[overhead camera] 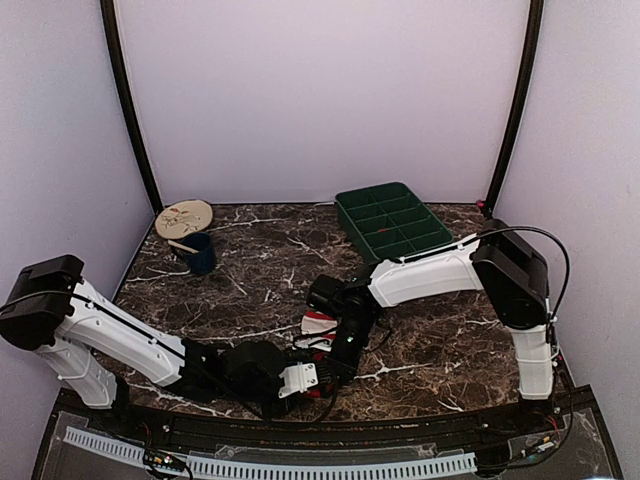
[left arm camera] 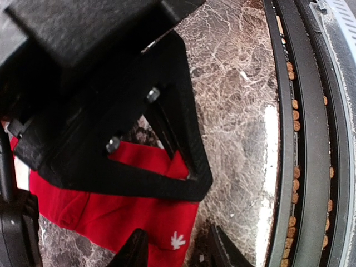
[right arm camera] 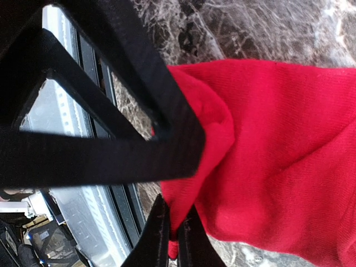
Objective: Roll the socks
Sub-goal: Roll the sock at the center of the board.
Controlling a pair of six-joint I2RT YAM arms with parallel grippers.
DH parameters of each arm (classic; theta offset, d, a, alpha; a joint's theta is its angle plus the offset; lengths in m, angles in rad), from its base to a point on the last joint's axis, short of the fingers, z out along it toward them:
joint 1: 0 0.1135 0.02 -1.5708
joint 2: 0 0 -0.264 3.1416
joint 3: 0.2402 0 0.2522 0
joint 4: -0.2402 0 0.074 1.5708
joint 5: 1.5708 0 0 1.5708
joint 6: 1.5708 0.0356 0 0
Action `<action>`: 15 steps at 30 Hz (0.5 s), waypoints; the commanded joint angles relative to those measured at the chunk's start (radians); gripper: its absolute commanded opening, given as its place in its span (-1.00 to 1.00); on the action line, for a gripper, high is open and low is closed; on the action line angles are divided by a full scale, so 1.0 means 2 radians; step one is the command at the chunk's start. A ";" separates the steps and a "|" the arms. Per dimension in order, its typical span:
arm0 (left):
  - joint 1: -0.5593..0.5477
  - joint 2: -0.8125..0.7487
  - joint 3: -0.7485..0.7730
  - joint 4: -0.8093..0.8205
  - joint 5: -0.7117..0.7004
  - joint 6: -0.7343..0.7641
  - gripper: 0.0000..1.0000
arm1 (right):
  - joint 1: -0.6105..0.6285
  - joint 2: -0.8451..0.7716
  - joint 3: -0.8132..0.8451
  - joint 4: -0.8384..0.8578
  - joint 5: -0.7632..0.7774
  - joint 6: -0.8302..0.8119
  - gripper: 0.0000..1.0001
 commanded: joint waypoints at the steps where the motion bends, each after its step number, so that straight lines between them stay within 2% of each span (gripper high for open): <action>1: -0.003 0.003 0.015 -0.007 -0.013 0.017 -0.20 | -0.003 0.008 0.008 -0.006 -0.015 -0.007 -0.93; 7: -0.001 0.011 0.023 -0.013 -0.014 0.027 -0.20 | -0.003 0.009 0.009 -0.006 -0.020 -0.008 -0.92; 15: 0.008 0.018 0.028 -0.029 0.018 0.026 -0.22 | -0.002 0.007 0.004 -0.006 -0.023 -0.009 -0.91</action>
